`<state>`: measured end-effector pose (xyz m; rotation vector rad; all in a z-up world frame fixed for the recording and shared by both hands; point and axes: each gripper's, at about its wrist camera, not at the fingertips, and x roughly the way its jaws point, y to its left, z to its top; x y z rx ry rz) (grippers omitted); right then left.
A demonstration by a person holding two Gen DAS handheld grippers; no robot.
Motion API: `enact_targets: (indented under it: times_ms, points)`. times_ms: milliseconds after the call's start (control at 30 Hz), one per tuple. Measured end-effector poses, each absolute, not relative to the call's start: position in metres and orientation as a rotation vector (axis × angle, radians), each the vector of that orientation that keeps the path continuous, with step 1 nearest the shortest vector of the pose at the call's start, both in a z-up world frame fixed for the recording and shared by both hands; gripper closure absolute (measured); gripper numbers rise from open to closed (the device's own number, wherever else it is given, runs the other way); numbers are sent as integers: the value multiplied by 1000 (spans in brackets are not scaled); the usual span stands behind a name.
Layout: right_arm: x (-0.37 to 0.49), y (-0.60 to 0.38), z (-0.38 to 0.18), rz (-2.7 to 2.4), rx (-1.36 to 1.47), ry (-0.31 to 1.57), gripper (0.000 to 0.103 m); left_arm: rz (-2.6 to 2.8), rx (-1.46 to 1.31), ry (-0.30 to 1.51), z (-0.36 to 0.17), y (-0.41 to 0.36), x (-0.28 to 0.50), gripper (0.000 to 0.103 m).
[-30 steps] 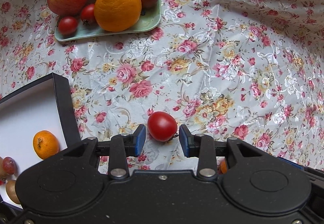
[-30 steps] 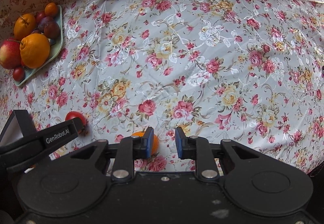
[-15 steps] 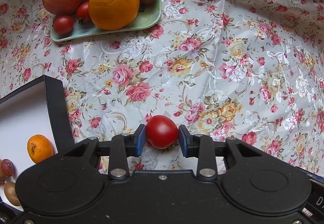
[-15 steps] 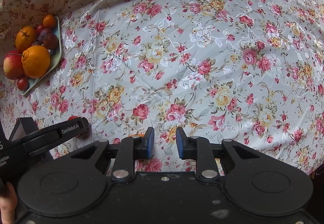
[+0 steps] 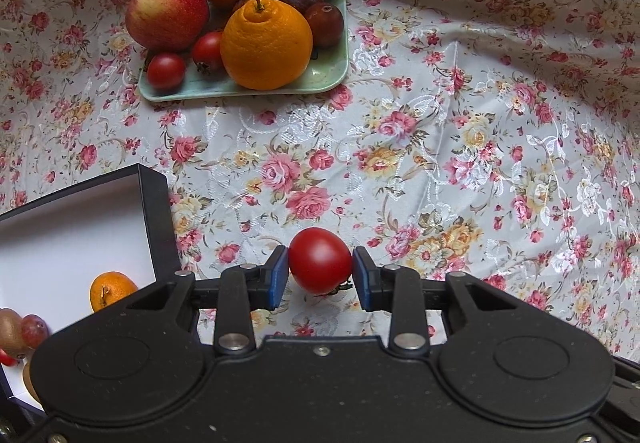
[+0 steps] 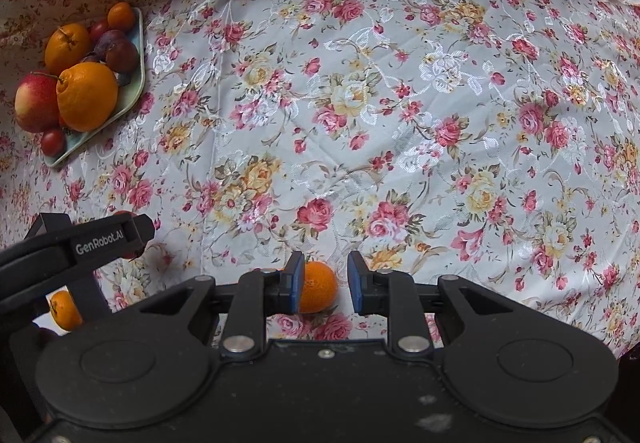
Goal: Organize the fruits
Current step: 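Lift the tomato and tangerine and carry them toward the white box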
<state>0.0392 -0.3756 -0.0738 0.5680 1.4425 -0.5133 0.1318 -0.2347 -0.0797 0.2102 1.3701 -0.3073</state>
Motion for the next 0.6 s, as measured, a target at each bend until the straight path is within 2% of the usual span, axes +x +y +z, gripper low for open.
enact_targets:
  times_ms: [600]
  points:
    - [40, -343, -82, -547, 499, 1358, 75, -300, 154, 1376, -73, -214, 136, 60]
